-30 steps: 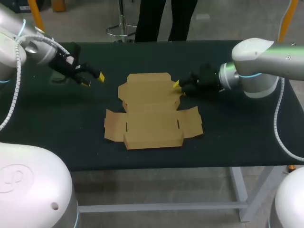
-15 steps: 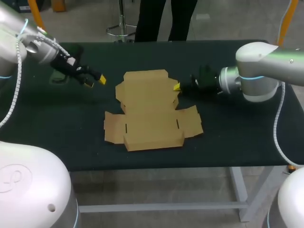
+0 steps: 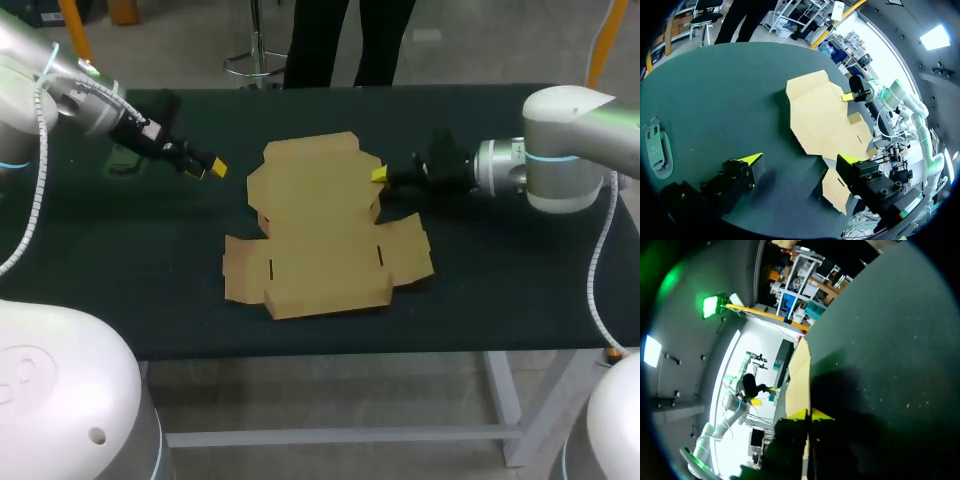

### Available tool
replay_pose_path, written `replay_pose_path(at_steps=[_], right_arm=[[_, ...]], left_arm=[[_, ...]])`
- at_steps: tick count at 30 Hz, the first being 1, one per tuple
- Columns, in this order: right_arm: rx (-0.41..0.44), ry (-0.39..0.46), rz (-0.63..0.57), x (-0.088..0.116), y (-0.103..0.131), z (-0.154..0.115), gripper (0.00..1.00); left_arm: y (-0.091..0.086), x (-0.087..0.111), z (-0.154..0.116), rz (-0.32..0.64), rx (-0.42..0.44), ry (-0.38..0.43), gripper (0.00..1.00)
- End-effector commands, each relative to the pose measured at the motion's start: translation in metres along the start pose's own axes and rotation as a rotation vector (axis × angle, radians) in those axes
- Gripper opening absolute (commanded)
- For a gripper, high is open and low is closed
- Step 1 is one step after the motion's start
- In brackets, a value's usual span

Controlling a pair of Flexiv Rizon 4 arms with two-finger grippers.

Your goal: Assemble the packaging by folding the flat box into shape, placing the metal phone stand inside, and closing the box properly

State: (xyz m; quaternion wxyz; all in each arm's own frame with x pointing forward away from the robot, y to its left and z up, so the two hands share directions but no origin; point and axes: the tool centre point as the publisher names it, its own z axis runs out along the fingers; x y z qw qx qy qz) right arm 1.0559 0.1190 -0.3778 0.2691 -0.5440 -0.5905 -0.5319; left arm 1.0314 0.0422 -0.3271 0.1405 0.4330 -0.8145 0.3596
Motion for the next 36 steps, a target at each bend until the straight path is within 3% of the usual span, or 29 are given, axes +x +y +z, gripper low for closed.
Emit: replay_pose_path(at_steps=[1, 16, 25, 36], right_arm=[[-0.002, 0.069, -0.003, -0.001, -0.001, -0.007, 0.00], [-0.002, 0.069, -0.003, -0.001, -0.001, -0.007, 0.00], [-0.073, 0.084, -0.098, 0.027, -0.003, -0.028, 0.00], [-0.117, 0.119, -0.144, 0.039, -0.003, -0.034, 0.00]], left_arm=[[0.004, 0.001, 0.000, -0.001, 0.007, -0.004, 1.00], [0.004, 0.001, 0.000, -0.001, 0.007, -0.004, 1.00], [-0.004, -0.001, 0.004, 0.069, 0.173, 0.066, 1.00], [-0.016, 0.004, 0.006, 0.139, 0.281, 0.142, 1.00]])
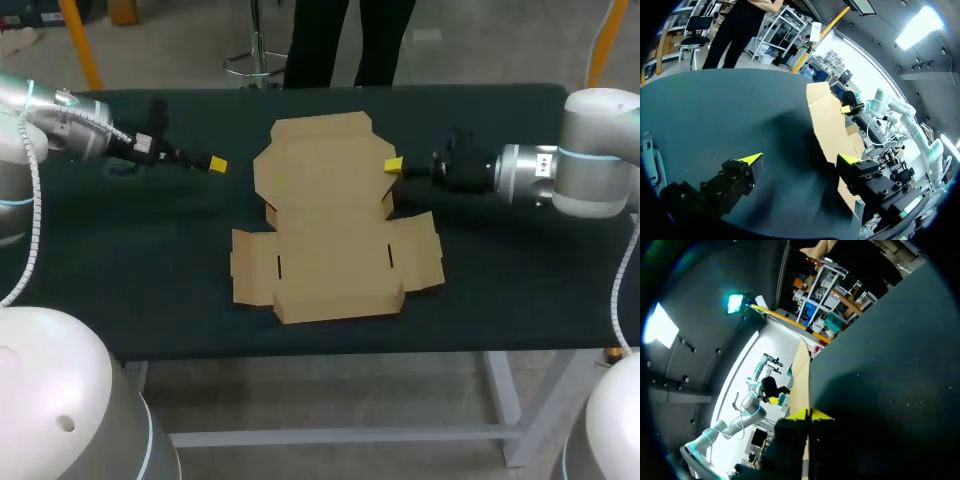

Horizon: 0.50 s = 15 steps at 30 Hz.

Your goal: Assemble the packaging by folding the flat box into shape, placing the metal phone stand inside, and closing the box properly

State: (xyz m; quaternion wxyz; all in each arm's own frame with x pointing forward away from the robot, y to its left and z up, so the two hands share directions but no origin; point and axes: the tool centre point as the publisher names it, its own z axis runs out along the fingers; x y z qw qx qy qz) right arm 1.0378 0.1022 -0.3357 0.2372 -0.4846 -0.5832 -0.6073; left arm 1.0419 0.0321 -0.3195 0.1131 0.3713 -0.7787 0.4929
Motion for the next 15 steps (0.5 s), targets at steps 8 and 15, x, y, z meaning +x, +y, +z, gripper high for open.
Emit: replay_pose_path(at_steps=[8, 15], right_arm=[[-0.035, 0.025, -0.044, 0.009, 0.000, 0.001, 0.00], [-0.053, 0.039, -0.060, 0.013, 0.004, 0.004, 0.00]], left_arm=[[-0.011, 0.007, 0.011, 0.061, 0.083, 0.080, 1.00], [-0.017, 0.013, 0.021, 0.100, 0.100, 0.120, 1.00]])
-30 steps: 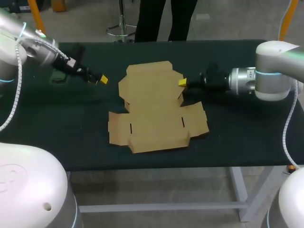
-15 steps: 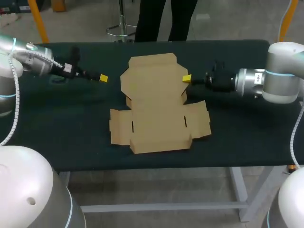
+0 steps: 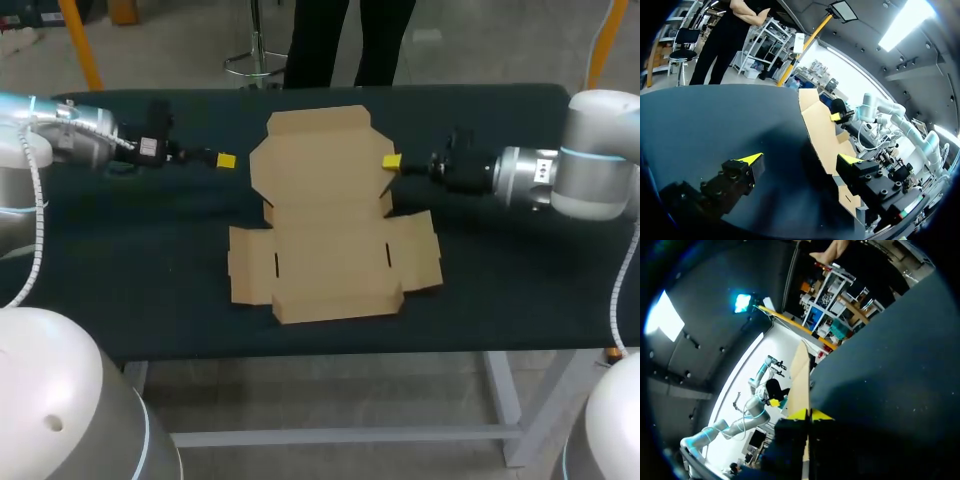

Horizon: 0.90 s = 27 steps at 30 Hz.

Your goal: Assemble the packaging by folding the flat box into shape, placing the metal phone stand inside, and closing the box properly

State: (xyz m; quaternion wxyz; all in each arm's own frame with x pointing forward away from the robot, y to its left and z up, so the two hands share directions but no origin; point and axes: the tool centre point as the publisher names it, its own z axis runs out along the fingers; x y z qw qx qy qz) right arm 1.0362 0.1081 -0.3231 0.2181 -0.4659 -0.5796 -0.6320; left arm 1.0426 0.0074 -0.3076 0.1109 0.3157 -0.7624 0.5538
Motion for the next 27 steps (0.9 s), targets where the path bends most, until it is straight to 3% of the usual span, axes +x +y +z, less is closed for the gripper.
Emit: replay_pose_path(at_steps=[1, 16, 23, 27], right_arm=[[-0.013, 0.014, -0.009, 0.001, 0.001, 0.001, 0.00], [-0.051, 0.043, -0.049, 0.008, 0.007, 0.005, 0.00], [-0.071, 0.059, -0.066, 0.011, 0.011, 0.007, 0.00], [-0.075, 0.062, -0.073, 0.012, 0.013, 0.011, 0.00]], left_arm=[[-0.003, -0.005, 0.007, 0.011, 0.000, 0.024, 1.00], [-0.017, 0.009, 0.027, 0.071, 0.028, 0.111, 1.00], [-0.025, 0.015, 0.035, 0.097, 0.046, 0.142, 0.93], [-0.029, 0.018, 0.042, 0.107, 0.048, 0.158, 0.80]])
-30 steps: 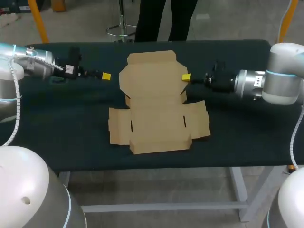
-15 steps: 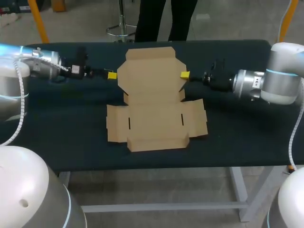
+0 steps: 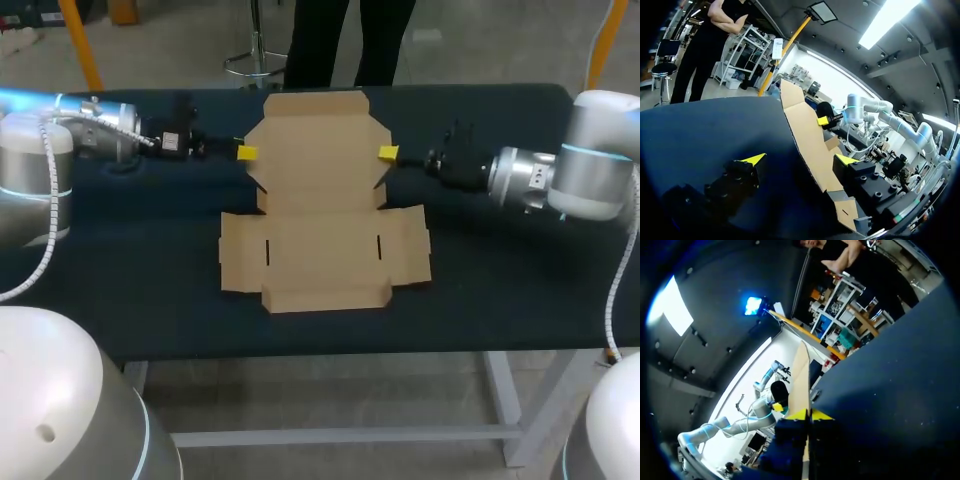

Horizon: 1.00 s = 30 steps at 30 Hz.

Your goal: Assemble the packaging by folding the flat box into shape, placing the metal phone stand inside, and closing the box properly

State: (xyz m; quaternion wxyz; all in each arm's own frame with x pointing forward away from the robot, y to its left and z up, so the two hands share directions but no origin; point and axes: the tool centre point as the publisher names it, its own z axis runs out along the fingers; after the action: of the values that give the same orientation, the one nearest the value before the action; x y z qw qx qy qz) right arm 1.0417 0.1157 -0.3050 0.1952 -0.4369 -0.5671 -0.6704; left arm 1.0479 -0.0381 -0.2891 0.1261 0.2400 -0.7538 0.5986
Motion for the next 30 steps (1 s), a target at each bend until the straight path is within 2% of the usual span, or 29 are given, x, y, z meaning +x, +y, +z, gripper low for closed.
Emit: replay_pose_path(at_steps=[1, 5, 17, 21, 30], right_arm=[[-0.007, 0.012, -0.007, -0.003, 0.001, 0.004, 0.00], [-0.015, 0.017, -0.013, -0.003, 0.003, 0.006, 0.00], [-0.043, 0.036, -0.039, -0.003, 0.012, 0.008, 0.00], [-0.045, 0.044, -0.041, -0.002, 0.010, 0.012, 0.00], [-0.037, 0.054, -0.051, 0.000, 0.014, 0.017, 0.00]], left_arm=[[-0.003, -0.005, 0.008, 0.004, -0.003, 0.022, 0.79], [-0.006, -0.004, 0.014, 0.010, -0.001, 0.041, 0.72], [-0.011, 0.002, 0.032, 0.023, 0.000, 0.086, 0.62], [-0.012, 0.003, 0.037, 0.025, 0.005, 0.096, 0.53], [-0.013, 0.004, 0.044, 0.027, 0.000, 0.121, 0.47]])
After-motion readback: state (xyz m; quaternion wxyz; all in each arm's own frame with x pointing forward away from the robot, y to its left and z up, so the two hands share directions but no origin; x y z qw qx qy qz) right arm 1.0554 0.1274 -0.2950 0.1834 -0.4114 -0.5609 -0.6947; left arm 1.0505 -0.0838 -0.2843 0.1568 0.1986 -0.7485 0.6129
